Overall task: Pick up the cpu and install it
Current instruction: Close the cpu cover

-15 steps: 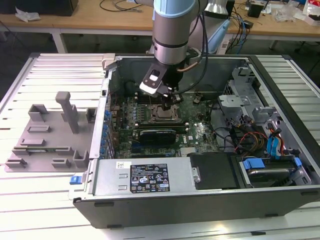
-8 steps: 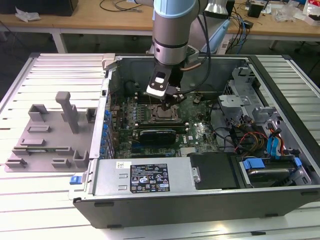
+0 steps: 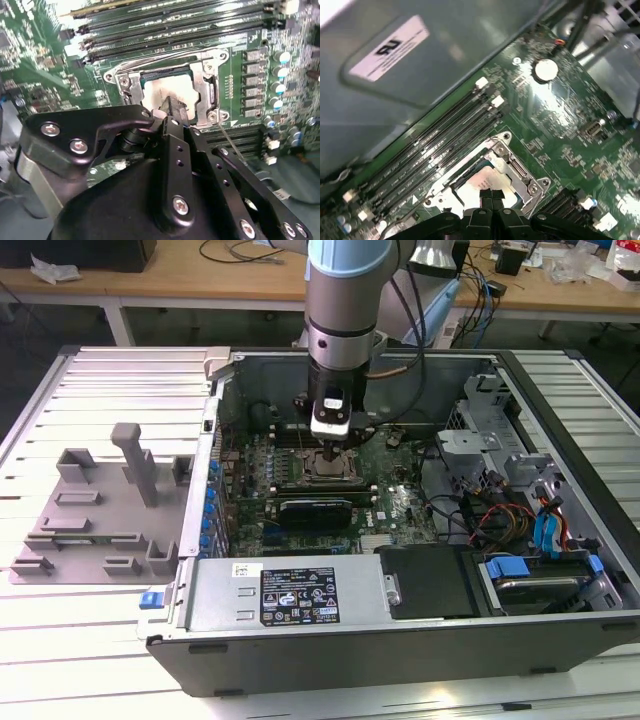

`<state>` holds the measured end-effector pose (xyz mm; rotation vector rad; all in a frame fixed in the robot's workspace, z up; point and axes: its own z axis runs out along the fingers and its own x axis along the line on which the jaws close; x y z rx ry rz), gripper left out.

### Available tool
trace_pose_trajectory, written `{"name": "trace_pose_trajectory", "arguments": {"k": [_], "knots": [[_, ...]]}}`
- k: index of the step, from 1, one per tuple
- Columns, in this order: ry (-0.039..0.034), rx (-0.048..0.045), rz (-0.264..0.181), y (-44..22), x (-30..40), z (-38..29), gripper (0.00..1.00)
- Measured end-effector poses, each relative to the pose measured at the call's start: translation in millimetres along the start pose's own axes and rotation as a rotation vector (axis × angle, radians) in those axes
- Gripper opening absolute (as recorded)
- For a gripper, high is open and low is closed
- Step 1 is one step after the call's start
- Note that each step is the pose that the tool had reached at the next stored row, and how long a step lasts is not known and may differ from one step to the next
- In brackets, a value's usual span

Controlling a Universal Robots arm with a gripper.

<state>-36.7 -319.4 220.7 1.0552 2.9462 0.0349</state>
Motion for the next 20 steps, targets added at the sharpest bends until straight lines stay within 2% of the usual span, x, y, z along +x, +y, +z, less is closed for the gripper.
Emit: {"name": "trace_pose_trajectory", "arguments": {"k": [2,3,5,7,10,14,15,17,19,20], "knots": [[0.0012,-0.0002,-0.048,0.0,0.0,0.1,0.11],[0.0025,-0.0004,-0.101,0.0,0.0,0.3,0.11],[0.0045,-0.0006,-0.178,0.0,0.0,0.4,0.11],[0.0055,-0.0007,-0.220,0.0,0.0,0.5,0.11],[0.0083,-0.0012,-0.331,0.0,0.0,0.8,0.11],[0.0102,-0.0015,-0.409,0.0,0.0,1.0,0.11],[0.0115,-0.0016,-0.459,0.0,0.0,1.1,0.11],[0.0131,-0.0019,-0.524,0.0,0.0,1.3,0.11],[0.0156,-0.0023,-0.622,0.0,0.0,1.5,0.11],[0.0163,-0.0024,-0.651,0.0,0.0,1.6,0.11]]}}
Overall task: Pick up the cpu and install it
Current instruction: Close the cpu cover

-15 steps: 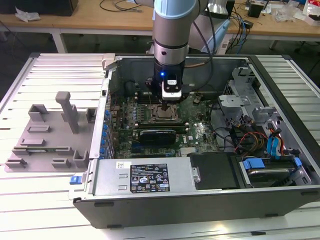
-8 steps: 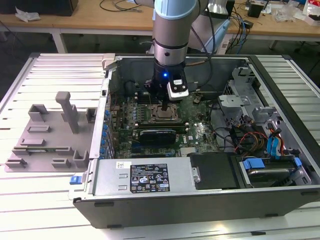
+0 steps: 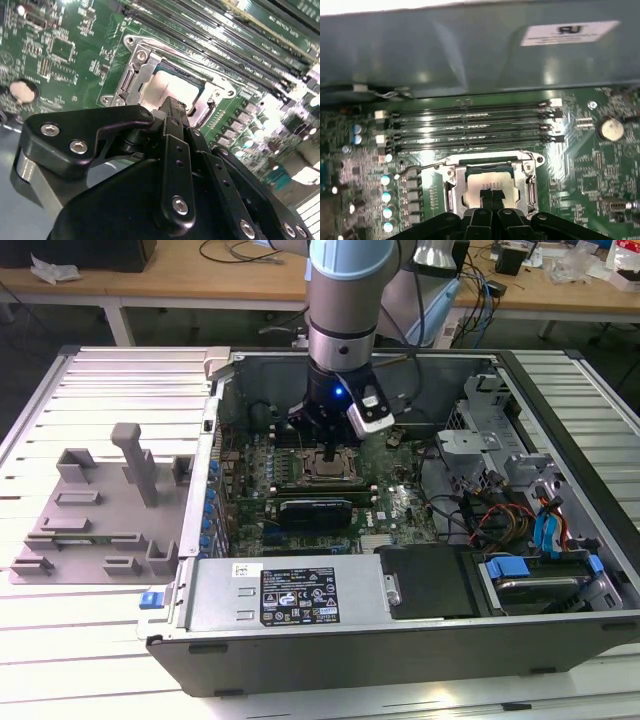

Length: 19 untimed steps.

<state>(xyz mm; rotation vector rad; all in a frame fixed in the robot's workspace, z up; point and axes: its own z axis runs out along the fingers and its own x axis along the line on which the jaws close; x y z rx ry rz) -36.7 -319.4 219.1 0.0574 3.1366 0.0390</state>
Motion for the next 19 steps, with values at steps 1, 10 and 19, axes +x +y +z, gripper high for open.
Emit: {"name": "trace_pose_trajectory", "arguments": {"k": [1,10,19], "knots": [[0.0005,-0.0001,-0.019,0.0,0.0,0.1,0.11],[0.0060,0.0438,-0.107,-0.3,7.7,1.2,0.11],[0.0055,0.0438,-0.128,-0.2,27.4,5.7,0.11]]}}
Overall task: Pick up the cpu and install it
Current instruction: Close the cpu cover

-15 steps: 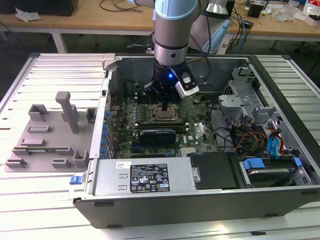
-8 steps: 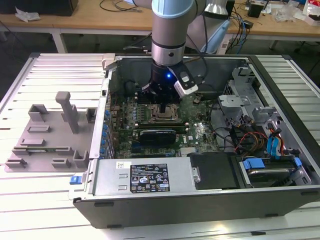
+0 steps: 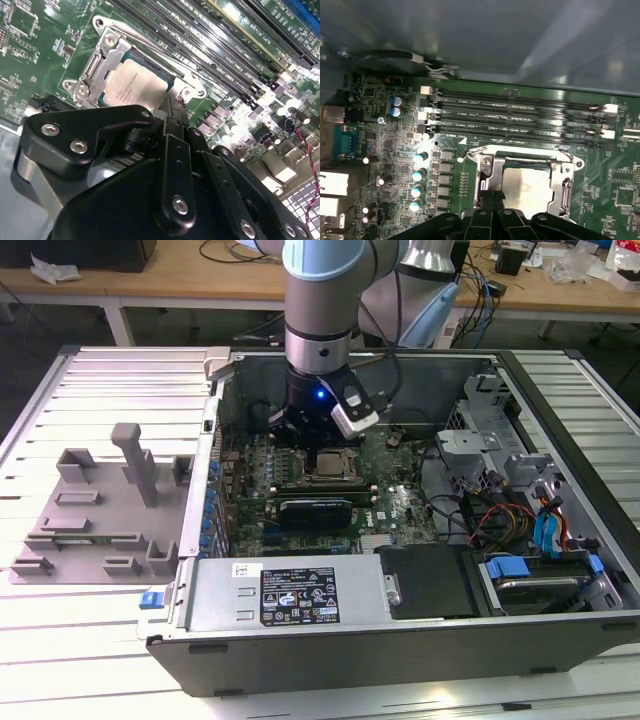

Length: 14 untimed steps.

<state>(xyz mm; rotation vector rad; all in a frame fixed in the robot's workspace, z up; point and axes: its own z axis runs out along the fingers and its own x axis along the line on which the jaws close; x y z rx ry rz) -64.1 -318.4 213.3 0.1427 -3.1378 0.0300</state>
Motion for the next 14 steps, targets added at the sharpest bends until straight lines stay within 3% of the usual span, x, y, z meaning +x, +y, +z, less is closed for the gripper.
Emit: {"name": "trace_pose_trajectory", "arguments": {"k": [14], "knots": [[-0.0002,0.0005,-0.007,0.5,3.3,8.7,0.11]]}}
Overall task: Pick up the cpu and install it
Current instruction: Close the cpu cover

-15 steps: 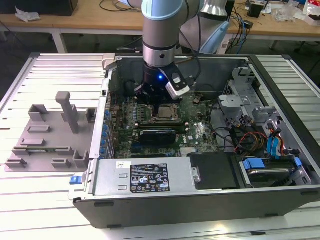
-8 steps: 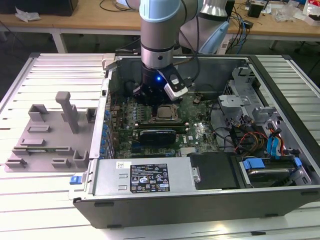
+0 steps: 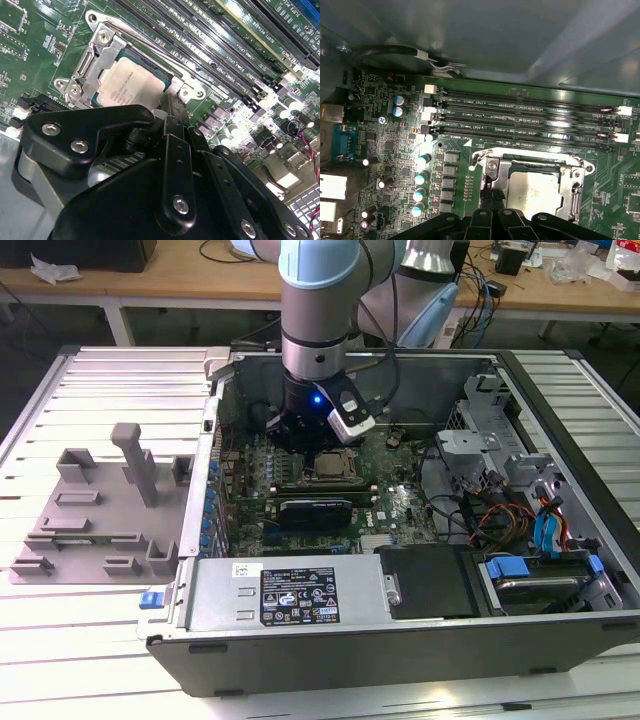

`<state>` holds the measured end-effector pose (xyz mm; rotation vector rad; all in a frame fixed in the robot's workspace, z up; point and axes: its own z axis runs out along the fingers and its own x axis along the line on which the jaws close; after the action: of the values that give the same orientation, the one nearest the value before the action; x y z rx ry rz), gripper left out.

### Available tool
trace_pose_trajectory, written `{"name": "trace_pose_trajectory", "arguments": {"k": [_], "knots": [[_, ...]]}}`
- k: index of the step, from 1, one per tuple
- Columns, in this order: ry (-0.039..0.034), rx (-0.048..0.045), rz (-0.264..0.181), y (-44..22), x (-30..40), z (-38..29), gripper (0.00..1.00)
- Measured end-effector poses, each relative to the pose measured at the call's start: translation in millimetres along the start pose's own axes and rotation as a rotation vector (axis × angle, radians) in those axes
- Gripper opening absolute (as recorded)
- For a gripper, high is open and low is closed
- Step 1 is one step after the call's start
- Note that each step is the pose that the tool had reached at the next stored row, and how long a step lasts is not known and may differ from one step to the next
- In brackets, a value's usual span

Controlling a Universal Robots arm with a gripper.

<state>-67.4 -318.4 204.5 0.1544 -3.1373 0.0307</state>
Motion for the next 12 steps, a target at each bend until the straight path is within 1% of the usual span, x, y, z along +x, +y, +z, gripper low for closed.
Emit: {"name": "trace_pose_trajectory", "arguments": {"k": [12], "knots": [[-0.0002,-0.0004,0.000,-0.7,0.1,1.2,0.11]]}}
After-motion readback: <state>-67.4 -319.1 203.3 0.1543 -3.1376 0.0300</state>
